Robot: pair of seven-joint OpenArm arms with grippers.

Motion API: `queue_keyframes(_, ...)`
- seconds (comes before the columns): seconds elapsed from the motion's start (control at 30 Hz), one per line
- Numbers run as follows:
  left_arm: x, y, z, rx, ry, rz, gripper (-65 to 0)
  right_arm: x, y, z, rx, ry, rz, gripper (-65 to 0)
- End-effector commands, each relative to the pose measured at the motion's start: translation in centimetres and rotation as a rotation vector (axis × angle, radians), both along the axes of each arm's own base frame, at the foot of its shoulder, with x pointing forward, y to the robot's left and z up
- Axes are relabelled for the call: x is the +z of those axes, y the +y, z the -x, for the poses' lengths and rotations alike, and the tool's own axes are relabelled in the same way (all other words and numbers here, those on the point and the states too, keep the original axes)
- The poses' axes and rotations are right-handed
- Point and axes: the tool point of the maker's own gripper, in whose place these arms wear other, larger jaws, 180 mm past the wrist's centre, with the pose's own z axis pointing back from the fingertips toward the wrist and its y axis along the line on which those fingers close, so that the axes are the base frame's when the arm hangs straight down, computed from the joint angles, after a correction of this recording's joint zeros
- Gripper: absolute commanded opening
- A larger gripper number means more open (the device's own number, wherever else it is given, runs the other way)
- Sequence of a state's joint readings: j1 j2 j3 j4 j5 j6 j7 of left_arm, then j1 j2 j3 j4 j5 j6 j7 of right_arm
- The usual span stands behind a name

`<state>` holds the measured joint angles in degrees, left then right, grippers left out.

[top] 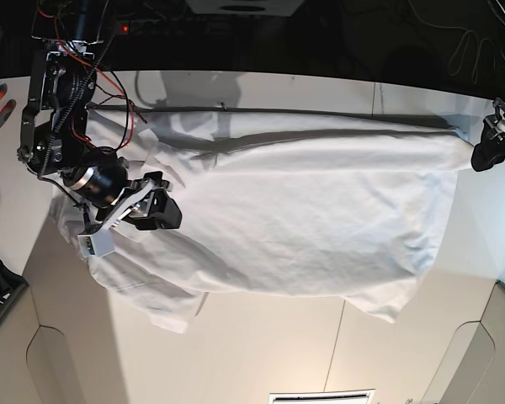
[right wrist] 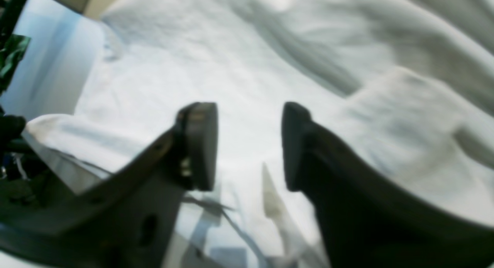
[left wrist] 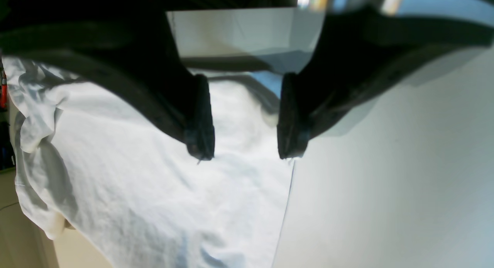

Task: Layout the t-shirt on the table in an organized manner, then fold the t-shirt properly
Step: 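Pull the shirt edge with the right gripper away from the left gripper, then hold the shirt edge with both grippers and stretch it taut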

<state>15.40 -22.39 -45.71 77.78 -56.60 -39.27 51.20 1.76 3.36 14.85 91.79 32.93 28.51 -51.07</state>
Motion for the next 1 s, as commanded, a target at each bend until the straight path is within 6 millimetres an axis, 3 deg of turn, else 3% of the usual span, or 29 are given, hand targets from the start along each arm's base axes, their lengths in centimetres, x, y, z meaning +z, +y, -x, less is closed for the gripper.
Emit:
queue_keyframes(0.0, 1.6, 0.7, -0.7, -0.005, -0.047, -0.021, -34.6, 1.0, -1.0, -0.6, -0.015, -0.03, 0.009, -47.4)
queue_keyframes(0.1, 1.6, 0.7, -0.7, -0.005, -0.048, -0.021, -34.7, 0.2, -3.5, 0.4, -0.061, 0.04, 0.02, -64.4)
queue_keyframes(0.17, 1.8, 0.7, -0.9, -0.004, -0.06, -0.023, -35.8, 0.1, -4.8, 1.0, -0.102, 0.065, -0.015, -65.0)
queue_keyframes(0.23, 1.8, 0.7, -0.9, -0.004, -0.06, -0.023, -45.3, 0.4, -6.0, 1.7, -0.136, 0.064, -0.064, -65.0)
queue_keyframes(0.3, 1.8, 0.7, -0.8, -0.004, -0.059, -0.023, -63.9, 0.5, -7.4, 2.4, -0.165, 0.054, -0.082, -65.0)
queue_keyframes(0.33, 1.8, 0.7, -0.8, -0.005, -0.058, -0.024, -65.0, 0.5, -8.0, 2.8, -0.183, 0.055, -0.09, -65.0)
queue_keyframes(0.5, 1.0, -0.3, -0.9, -0.047, -0.021, -0.021, -65.0, 0.0, -9.7, 4.0, -0.209, 0.069, -0.067, -65.0)
queue_keyframes(0.63, -2.3, -4.3, -1.0, -0.216, 0.124, -0.06, -65.0, -0.6, -9.9, 4.2, -0.204, 0.08, -0.029, -65.0)
queue_keyframes(0.77, -4.2, -7.0, -2.1, -0.341, 0.171, -0.15, -65.0, -1.9, -10.5, 4.4, -0.204, 0.094, 0.084, -65.0)
queue_keyframes(0.97, -6.4, -6.9, -2.0, -0.374, 0.294, -0.291, -65.0, -3.4, -9.7, 5.2, -0.143, 0.122, 0.173, -65.0)
